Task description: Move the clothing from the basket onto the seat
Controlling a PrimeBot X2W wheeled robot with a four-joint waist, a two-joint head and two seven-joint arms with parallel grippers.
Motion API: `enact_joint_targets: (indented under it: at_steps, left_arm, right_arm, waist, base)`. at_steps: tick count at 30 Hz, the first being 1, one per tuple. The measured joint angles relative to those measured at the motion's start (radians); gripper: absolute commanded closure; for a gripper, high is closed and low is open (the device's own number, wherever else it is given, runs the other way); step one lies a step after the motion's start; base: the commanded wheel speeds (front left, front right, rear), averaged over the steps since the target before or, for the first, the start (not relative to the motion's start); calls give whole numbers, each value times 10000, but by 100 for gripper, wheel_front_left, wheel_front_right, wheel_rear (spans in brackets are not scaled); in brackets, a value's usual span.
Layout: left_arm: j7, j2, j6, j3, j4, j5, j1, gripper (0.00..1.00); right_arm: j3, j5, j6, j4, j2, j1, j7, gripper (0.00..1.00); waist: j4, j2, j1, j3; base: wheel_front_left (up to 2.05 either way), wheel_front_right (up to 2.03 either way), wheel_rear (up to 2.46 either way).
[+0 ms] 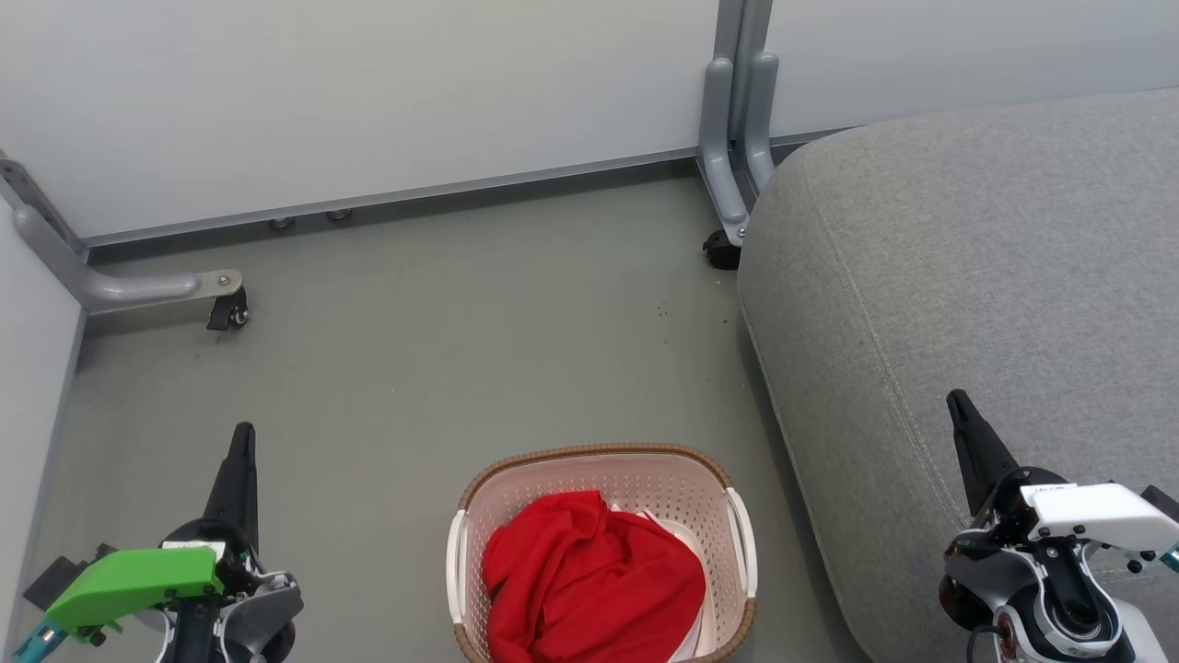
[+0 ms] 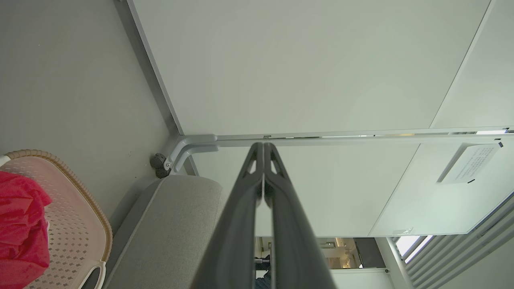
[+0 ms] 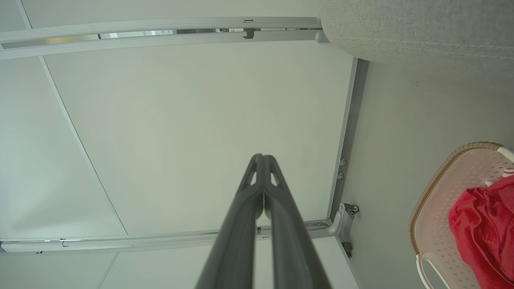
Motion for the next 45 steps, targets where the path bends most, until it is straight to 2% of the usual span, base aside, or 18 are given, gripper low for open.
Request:
enact_joint_targets:
  at_steps: [45]
  left_arm:
    - [0, 0, 0, 0, 2, 0, 0, 100]
  right_arm:
    - [2, 0, 0, 0, 0, 0, 0, 100]
  waist:
    - [0, 0, 0, 0]
  base:
    - [0, 0, 0]
